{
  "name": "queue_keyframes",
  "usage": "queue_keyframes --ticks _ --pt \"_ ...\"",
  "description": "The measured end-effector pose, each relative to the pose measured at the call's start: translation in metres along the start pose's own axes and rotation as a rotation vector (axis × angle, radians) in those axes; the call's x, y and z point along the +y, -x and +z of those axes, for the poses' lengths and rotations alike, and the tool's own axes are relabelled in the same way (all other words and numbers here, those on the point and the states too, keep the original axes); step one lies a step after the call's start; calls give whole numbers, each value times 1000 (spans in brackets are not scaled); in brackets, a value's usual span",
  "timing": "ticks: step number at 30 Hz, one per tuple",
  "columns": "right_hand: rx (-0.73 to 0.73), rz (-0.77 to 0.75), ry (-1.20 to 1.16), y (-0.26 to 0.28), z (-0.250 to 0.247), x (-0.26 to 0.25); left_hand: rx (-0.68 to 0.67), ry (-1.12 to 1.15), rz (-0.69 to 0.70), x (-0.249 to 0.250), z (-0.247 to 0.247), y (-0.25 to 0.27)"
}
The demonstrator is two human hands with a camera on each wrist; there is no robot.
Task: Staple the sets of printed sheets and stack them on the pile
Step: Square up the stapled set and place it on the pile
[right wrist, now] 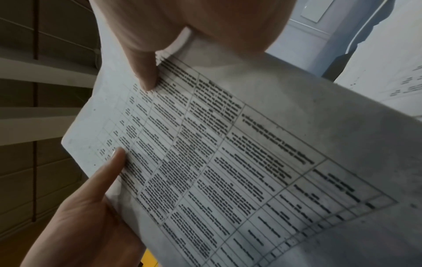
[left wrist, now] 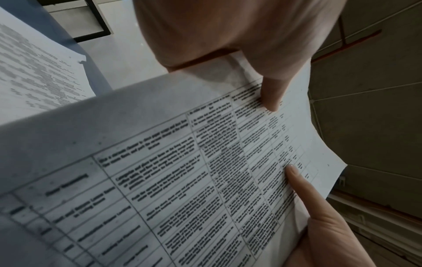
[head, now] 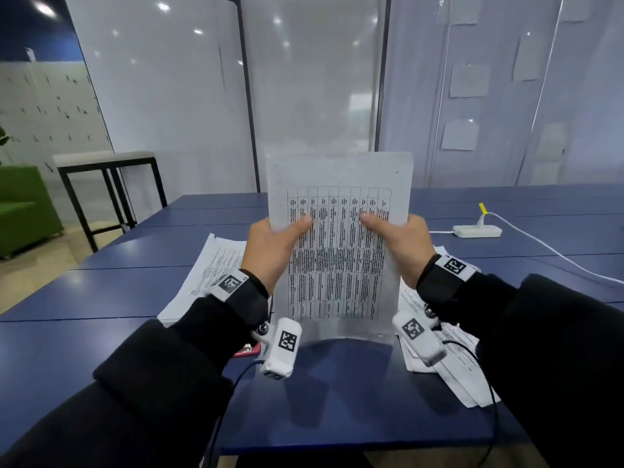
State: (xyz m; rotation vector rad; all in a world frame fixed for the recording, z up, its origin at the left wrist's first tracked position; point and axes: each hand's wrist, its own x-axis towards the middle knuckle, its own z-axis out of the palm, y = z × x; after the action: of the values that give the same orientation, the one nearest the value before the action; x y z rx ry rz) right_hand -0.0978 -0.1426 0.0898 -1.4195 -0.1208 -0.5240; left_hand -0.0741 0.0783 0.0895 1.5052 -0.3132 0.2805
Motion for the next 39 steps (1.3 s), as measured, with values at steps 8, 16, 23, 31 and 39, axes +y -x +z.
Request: queue_keyframes --ticks 8,16,23,31,39 --pt "-48 35 65 9 -3 17 0 -17 -51 -14 -3 12" --pt "-31 39 88 9 1 19 -29 -75 -29 -15 -11 20" --pt "-193 49 -21 9 46 2 8 -204 64 42 -71 27" --pt "-584 231 389 12 140 34 250 -552 7 80 -238 51" --pt "-1220 -181 1323 77 211 102 272 -560 -306 70 -305 109"
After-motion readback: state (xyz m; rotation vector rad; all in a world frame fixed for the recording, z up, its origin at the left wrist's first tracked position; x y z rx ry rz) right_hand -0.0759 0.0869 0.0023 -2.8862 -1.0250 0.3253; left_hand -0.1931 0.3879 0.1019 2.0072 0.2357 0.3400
